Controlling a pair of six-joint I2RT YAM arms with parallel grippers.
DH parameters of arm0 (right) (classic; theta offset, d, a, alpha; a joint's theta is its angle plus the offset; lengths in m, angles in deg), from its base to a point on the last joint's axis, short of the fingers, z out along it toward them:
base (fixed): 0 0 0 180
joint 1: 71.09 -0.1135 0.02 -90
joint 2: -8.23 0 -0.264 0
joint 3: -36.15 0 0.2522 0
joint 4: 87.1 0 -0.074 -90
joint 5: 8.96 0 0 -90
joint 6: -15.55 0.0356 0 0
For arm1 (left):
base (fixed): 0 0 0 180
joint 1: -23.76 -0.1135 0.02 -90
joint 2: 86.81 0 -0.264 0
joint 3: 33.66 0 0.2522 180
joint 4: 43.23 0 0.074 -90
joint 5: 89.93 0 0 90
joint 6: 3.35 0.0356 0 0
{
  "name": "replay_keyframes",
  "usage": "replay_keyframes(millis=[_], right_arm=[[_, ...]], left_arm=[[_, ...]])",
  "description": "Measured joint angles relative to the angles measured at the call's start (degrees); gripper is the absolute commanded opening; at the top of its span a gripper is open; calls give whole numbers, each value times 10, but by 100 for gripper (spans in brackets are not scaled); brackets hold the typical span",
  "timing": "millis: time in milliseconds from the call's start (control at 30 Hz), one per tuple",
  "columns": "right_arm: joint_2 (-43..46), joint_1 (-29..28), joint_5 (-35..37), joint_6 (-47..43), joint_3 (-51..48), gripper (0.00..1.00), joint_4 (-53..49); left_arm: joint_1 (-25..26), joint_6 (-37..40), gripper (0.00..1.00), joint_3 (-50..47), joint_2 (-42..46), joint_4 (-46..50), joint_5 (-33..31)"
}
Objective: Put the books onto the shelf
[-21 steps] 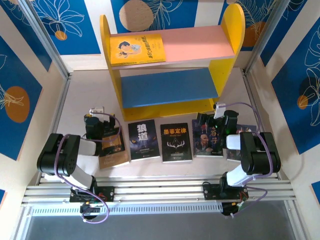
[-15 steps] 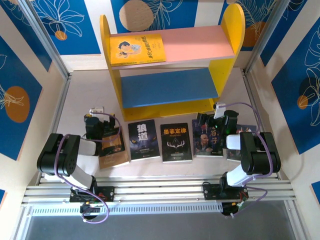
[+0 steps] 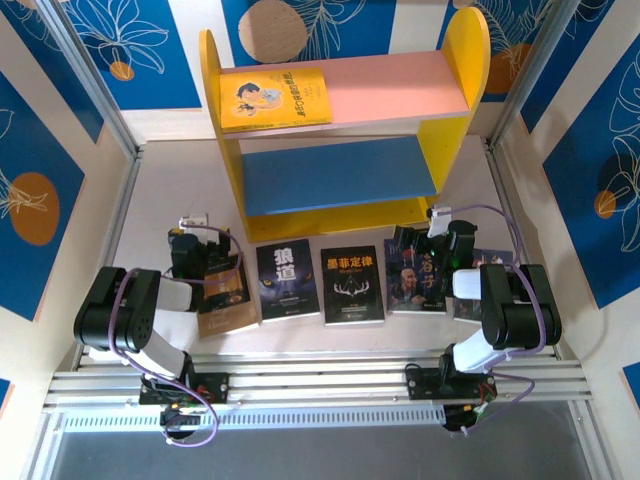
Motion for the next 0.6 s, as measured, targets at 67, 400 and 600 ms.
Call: replay_keyframes(millis=[67,400,600], right_arm=[[0,0,0,0,0,99,0],[4,0,15,4,2,99,-13],[89,1,61,18,4,99,-76]], left_arm=[[0,0,100,0,0,0,0],[0,0,100,1,15,27,0],[2,-13,100,8,182,146,-36]])
